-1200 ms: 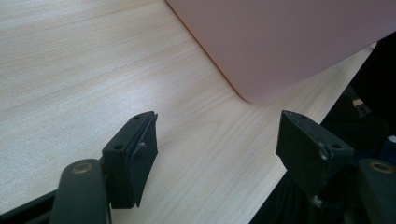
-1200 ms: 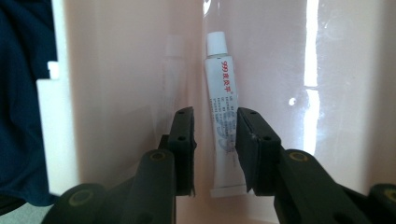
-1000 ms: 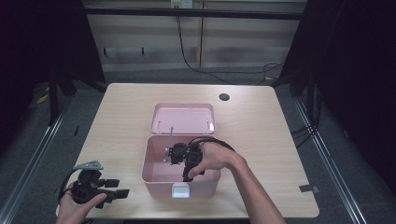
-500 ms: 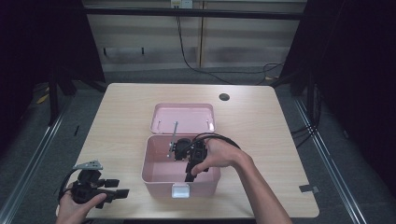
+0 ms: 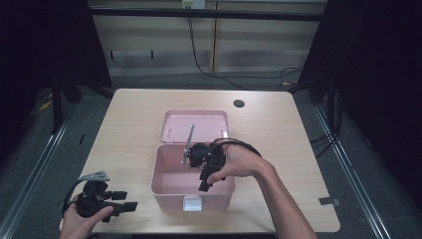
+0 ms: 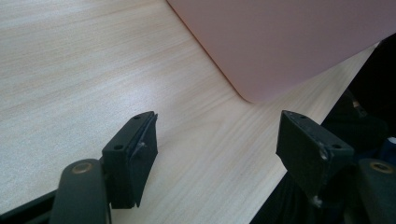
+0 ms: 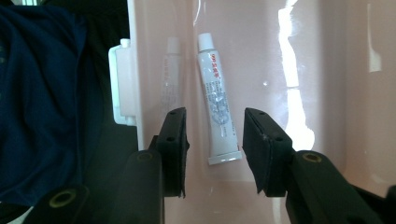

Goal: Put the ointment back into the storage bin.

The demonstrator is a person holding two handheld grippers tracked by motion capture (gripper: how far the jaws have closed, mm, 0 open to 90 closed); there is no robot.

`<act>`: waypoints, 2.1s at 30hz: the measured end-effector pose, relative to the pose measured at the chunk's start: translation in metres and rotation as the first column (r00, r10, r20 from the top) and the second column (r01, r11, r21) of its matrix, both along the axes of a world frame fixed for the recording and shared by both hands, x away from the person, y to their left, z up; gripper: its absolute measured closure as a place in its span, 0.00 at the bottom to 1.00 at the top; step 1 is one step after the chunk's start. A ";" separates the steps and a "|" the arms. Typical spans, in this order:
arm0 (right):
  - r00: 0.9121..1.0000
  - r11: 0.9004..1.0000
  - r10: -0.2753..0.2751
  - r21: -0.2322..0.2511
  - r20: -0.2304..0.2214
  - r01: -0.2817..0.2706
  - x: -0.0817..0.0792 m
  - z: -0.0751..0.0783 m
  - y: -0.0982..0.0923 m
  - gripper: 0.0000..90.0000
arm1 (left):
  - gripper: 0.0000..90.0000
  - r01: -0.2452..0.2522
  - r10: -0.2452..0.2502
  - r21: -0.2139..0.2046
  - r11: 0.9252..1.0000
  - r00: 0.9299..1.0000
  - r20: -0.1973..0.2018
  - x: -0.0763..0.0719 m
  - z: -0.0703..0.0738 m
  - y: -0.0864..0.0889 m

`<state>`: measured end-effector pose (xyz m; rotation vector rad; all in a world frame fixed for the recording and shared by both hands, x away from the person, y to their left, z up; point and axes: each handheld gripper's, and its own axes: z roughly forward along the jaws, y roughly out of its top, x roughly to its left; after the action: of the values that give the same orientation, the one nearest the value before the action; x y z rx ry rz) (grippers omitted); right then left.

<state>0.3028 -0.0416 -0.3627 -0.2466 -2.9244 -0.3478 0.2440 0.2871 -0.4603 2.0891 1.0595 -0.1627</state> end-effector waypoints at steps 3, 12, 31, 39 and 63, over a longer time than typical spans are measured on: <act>1.000 1.000 -0.001 -0.002 0.004 0.001 -0.001 0.003 -0.003 0.68 | 0.32 0.001 -0.001 0.000 1.000 1.000 -0.001 0.000 0.000 0.000; 0.999 1.000 -0.018 -0.009 0.047 0.019 -0.005 0.020 -0.009 0.66 | 0.32 0.004 -0.004 0.003 1.000 1.000 0.000 0.000 0.000 0.000; 0.991 0.997 -0.076 0.036 0.112 0.073 -0.012 0.040 -0.038 0.54 | 0.32 0.004 -0.004 0.005 1.000 1.000 0.000 0.000 0.000 0.000; 0.985 0.991 -0.133 0.033 0.105 0.131 -0.017 0.042 -0.056 0.46 | 0.32 0.001 -0.001 0.009 1.000 1.000 -0.002 0.000 -0.001 0.000; 0.969 0.976 -0.213 0.074 0.122 0.205 -0.035 0.039 -0.116 0.42 | 0.32 -0.002 0.002 0.010 1.000 1.000 -0.006 0.001 -0.001 0.000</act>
<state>0.2674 -0.1577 -0.3236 -0.5458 -3.0145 -0.5012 0.2445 0.2868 -0.4617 2.0983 1.0678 -0.1632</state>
